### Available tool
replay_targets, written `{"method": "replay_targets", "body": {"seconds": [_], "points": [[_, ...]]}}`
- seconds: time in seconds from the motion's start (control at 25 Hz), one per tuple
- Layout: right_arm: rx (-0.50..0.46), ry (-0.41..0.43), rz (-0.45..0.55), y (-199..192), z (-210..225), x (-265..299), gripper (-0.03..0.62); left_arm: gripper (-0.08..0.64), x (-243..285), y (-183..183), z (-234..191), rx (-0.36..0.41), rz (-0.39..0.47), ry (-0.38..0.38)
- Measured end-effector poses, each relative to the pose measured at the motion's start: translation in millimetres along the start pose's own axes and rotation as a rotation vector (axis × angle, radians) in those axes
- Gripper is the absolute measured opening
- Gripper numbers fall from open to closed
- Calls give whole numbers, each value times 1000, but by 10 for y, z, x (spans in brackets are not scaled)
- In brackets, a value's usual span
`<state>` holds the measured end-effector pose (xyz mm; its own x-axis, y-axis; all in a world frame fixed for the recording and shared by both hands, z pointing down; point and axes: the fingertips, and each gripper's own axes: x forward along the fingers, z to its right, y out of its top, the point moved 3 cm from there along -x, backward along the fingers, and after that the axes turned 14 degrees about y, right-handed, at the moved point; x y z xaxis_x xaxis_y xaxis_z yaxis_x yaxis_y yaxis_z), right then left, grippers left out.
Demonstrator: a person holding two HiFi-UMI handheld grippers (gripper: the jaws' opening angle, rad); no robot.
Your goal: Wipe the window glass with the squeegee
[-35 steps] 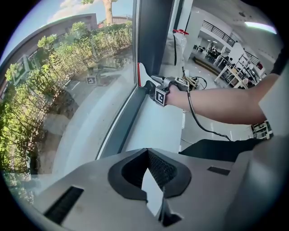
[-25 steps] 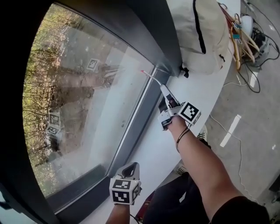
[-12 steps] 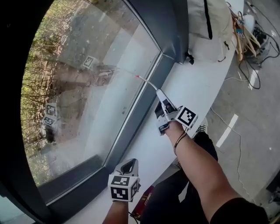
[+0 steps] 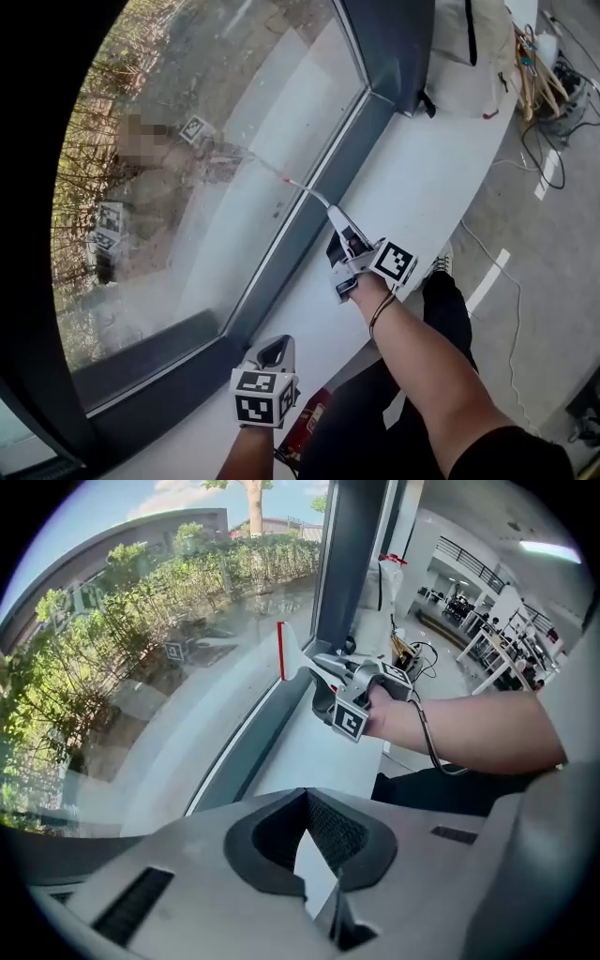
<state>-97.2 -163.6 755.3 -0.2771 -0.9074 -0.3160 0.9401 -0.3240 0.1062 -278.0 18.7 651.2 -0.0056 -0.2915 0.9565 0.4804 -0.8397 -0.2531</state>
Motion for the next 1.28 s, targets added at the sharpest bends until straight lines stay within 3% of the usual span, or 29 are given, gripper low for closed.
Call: {"method": "replay_targets", "body": {"seconds": [0.52,1.28], "points": [[59,-21,-104,-742,-12,-135,95,0,-72,-391,-70,-56,-2,5],[32,-32,-160,-805,-120,-194,95,0,-163,-474,-94,-76,9,10]]}}
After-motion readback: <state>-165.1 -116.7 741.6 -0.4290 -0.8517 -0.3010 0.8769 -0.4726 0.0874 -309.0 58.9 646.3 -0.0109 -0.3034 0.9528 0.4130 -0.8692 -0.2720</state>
